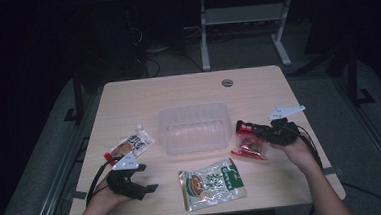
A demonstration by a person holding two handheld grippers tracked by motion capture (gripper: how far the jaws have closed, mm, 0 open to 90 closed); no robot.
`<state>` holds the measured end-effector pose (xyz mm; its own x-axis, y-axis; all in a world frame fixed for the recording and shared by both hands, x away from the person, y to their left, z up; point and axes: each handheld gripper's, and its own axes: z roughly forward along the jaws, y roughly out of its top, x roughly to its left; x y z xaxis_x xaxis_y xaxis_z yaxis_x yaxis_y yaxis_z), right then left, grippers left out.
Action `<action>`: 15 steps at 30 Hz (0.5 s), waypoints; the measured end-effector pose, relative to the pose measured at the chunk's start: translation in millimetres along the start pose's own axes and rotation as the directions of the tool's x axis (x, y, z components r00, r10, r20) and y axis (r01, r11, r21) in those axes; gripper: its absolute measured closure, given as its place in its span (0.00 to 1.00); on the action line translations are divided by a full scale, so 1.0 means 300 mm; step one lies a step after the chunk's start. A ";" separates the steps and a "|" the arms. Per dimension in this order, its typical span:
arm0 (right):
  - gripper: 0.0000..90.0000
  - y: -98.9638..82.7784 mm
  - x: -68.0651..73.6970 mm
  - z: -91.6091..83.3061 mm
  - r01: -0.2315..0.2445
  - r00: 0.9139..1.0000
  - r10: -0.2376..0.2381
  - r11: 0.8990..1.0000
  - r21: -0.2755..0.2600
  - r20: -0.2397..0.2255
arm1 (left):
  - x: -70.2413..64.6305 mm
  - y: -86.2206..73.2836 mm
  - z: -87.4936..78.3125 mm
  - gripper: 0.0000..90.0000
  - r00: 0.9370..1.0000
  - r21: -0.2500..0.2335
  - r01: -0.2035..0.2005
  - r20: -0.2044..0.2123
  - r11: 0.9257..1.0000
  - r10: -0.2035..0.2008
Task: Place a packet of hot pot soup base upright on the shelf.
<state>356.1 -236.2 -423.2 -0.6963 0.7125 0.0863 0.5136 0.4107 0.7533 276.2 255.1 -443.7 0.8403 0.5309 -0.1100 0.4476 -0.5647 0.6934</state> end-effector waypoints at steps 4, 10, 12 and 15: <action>1.00 0.018 -0.001 0.026 -0.005 1.000 0.005 1.000 -0.004 -0.010 | -0.001 0.000 0.001 0.15 1.000 0.003 -0.009 0.002 1.000 0.009; 1.00 0.041 -0.009 0.073 -0.011 1.000 0.011 1.000 -0.006 -0.020 | 0.001 0.001 0.000 0.16 1.000 -0.002 -0.001 0.001 1.000 0.001; 1.00 0.043 -0.009 0.089 -0.009 1.000 0.009 1.000 0.002 -0.022 | 0.001 0.001 0.002 0.16 1.000 -0.001 -0.001 0.002 1.000 0.001; 1.00 0.043 -0.012 0.118 -0.001 1.000 0.001 1.000 0.023 -0.024 | 0.001 -0.002 0.004 0.16 1.000 0.002 0.002 0.004 1.000 -0.002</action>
<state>383.0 -213.3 -436.8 -0.7074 0.6993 0.1027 0.5257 0.4235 0.7378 276.7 254.8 -445.2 0.8407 0.5293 -0.1148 0.4502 -0.5651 0.6914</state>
